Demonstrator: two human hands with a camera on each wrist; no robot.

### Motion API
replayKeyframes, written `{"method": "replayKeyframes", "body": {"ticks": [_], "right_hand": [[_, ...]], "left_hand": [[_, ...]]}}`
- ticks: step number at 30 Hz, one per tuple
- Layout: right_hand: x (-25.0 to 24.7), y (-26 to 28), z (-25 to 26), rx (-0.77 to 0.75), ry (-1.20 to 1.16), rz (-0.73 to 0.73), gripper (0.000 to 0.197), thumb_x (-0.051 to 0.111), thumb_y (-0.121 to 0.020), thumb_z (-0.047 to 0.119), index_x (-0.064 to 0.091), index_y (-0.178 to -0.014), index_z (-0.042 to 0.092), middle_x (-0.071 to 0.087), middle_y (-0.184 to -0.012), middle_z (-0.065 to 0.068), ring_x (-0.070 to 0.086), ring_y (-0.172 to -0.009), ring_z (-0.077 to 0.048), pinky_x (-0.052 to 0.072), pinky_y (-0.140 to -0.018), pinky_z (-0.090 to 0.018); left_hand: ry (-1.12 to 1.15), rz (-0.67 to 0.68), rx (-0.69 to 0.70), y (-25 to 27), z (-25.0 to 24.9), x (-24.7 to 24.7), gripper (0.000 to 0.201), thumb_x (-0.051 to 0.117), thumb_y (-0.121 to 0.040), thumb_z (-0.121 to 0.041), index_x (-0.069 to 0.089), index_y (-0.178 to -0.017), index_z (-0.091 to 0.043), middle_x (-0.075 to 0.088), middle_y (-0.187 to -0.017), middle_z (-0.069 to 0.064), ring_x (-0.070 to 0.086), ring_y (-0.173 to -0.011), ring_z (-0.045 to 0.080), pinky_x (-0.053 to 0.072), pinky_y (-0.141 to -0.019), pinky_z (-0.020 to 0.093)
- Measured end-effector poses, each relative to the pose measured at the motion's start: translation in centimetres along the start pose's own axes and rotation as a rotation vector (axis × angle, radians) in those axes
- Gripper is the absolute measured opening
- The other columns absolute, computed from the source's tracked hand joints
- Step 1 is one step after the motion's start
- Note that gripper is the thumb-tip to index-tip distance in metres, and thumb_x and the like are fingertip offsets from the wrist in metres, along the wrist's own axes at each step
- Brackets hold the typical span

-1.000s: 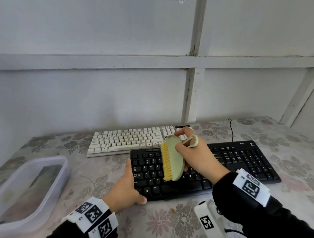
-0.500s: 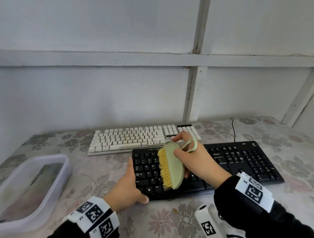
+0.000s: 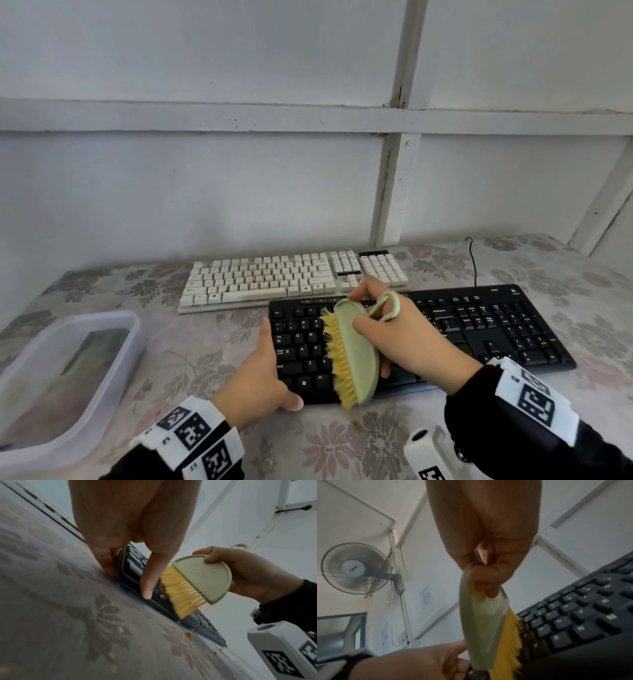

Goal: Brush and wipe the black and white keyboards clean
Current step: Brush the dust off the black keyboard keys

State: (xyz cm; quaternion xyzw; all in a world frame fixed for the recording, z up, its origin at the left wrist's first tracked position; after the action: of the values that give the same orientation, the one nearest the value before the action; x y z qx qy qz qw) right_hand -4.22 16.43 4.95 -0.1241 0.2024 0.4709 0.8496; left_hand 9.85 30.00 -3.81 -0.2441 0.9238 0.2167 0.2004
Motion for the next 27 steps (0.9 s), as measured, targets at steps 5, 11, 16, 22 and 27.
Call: {"method": "replayKeyframes", "body": {"ticks": [5, 11, 16, 22, 27], "right_hand": [[0.0, 0.7, 0.8, 0.029, 0.007, 0.083, 0.012, 0.052, -0.087, 0.01, 0.055, -0.097, 0.017, 0.053, -0.068, -0.003, 0.049, -0.041, -0.013, 0.041, -0.034, -0.023], [-0.3, -1.2, 1.1, -0.068, -0.042, -0.123, 0.018, 0.048, -0.089, 0.006, 0.052, -0.102, 0.018, 0.06, -0.077, -0.008, 0.048, -0.036, -0.008, 0.041, -0.033, -0.022], [0.7, -0.3, -0.3, -0.052, -0.024, -0.005, 0.02, 0.048, -0.088, 0.007, 0.05, -0.098, 0.024, 0.055, -0.068, -0.006, 0.049, -0.041, -0.018, 0.044, -0.036, -0.026], [0.5, 0.8, -0.3, -0.02, -0.07, 0.02, 0.018, 0.05, -0.087, 0.004, 0.054, -0.097, 0.019, 0.056, -0.068, -0.004, 0.05, -0.046, -0.023, 0.042, -0.035, -0.024], [0.1, -0.6, 0.1, -0.093, -0.119, -0.147, 0.023, 0.047, -0.09, 0.002, 0.051, -0.102, 0.021, 0.063, -0.061, 0.005, 0.052, -0.04, -0.011, 0.044, -0.035, -0.025]], "left_hand": [[-0.025, -0.013, -0.009, -0.1, -0.1, 0.1, 0.131, 0.078, -0.065, -0.005, -0.022, -0.143, -0.038, 0.056, -0.12, 0.0, 0.062, -0.097, 0.015, 0.052, -0.089, 0.034], [-0.011, -0.006, -0.011, 0.0, 0.1, 0.0, 0.132, 0.079, -0.064, -0.006, -0.022, -0.143, -0.038, 0.051, -0.13, 0.001, 0.059, -0.103, 0.015, 0.05, -0.093, 0.034], [-0.01, -0.003, 0.011, 0.0, 0.0, 0.0, 0.131, 0.078, -0.065, -0.003, -0.022, -0.144, -0.032, 0.054, -0.123, -0.001, 0.06, -0.101, 0.015, 0.051, -0.091, 0.032], [-0.041, -0.003, 0.003, -0.1, 0.0, 0.0, 0.131, 0.079, -0.065, -0.007, -0.023, -0.143, -0.033, 0.053, -0.125, -0.001, 0.06, -0.098, 0.012, 0.051, -0.084, 0.026], [-0.035, -0.001, 0.008, 0.1, -0.2, 0.0, 0.128, 0.076, -0.068, -0.004, -0.023, -0.144, -0.032, 0.056, -0.119, -0.002, 0.06, -0.096, 0.012, 0.052, -0.082, 0.024]]}}
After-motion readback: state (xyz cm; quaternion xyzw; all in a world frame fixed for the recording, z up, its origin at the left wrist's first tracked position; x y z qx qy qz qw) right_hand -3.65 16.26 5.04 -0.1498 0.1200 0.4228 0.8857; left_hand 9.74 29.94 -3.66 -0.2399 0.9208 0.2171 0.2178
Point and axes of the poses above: each hand's wrist, its own y-axis away from the middle knuckle, its own x-axis out of the palm, z = x × y, the point moved 2 cm from there along -y, towards the middle knuckle
